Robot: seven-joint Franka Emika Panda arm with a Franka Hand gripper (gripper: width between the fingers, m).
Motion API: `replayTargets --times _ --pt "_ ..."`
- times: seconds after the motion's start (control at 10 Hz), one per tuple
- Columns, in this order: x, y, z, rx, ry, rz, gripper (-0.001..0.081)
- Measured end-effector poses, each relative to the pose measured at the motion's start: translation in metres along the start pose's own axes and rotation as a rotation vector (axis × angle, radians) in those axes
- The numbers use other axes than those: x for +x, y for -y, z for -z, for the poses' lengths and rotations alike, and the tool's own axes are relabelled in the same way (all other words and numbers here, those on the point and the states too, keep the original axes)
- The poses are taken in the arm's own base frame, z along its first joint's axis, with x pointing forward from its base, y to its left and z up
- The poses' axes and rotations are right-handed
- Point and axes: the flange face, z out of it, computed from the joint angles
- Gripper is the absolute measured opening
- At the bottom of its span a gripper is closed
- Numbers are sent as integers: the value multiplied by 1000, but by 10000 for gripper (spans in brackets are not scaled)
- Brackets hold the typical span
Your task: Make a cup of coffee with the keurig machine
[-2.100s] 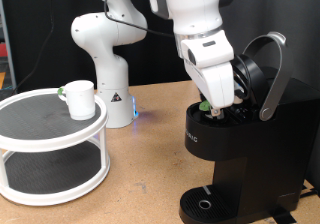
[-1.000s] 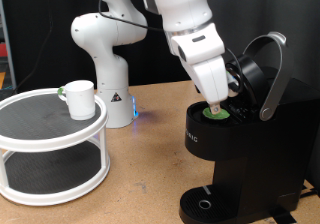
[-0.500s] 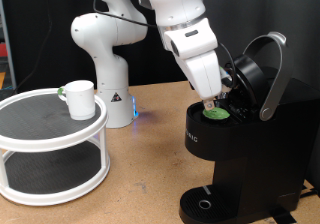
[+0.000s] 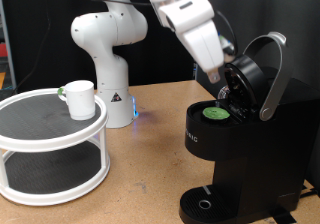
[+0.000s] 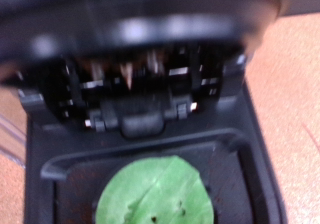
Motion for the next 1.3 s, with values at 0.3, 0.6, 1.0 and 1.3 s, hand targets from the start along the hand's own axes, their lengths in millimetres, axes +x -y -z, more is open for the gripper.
replayTargets --times 0.3,0.6,1.0,1.3 --pt "11 11 37 34 -38 7 807" --pt "17 16 60 41 -56 15 807" --pt "18 17 64 48 -54 10 807" --pt "26 25 63 91 -112 30 807"
